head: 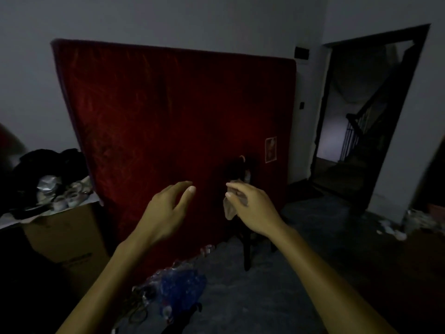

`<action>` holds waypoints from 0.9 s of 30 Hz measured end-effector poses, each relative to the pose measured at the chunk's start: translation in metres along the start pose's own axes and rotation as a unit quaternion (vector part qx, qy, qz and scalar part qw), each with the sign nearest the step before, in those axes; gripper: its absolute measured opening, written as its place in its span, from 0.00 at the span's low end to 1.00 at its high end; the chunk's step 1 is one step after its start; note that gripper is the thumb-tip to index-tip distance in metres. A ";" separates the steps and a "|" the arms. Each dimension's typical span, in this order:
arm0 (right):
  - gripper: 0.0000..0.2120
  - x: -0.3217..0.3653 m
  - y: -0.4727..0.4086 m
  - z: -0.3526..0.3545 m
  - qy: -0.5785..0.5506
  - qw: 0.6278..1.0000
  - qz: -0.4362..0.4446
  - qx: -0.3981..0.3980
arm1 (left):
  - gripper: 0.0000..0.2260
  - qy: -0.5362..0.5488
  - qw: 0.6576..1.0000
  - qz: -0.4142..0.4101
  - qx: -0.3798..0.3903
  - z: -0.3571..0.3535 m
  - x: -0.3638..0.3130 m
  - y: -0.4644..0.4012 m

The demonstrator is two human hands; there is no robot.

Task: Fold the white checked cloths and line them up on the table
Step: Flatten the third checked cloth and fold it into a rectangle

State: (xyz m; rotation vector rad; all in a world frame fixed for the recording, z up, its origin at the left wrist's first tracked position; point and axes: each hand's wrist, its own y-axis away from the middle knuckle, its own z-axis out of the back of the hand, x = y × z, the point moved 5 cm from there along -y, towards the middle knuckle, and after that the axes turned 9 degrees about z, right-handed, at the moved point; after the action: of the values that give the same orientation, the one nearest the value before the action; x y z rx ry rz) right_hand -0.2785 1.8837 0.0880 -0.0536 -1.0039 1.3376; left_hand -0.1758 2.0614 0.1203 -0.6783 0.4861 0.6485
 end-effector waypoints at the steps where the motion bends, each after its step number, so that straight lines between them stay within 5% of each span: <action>1: 0.20 -0.022 -0.007 0.002 0.013 1.000 -0.006 -0.006 | 0.27 -0.010 1.000 -0.010 0.008 -0.016 0.000 -0.017; 14: 0.21 -0.241 -0.078 0.093 0.126 0.976 -0.125 -0.123 | 0.24 -0.094 0.974 -0.158 0.131 -0.216 -0.025 -0.225; 27: 0.18 -0.390 -0.082 0.155 0.262 0.887 -0.297 -0.239 | 0.23 0.163 0.907 -0.219 0.321 -0.438 -0.070 -0.389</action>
State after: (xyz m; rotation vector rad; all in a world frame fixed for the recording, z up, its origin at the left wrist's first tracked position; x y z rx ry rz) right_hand -0.2726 1.4644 0.0053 -0.4262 -0.7676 0.4473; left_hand -0.0460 1.4938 0.0251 -0.2421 0.7812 -0.0730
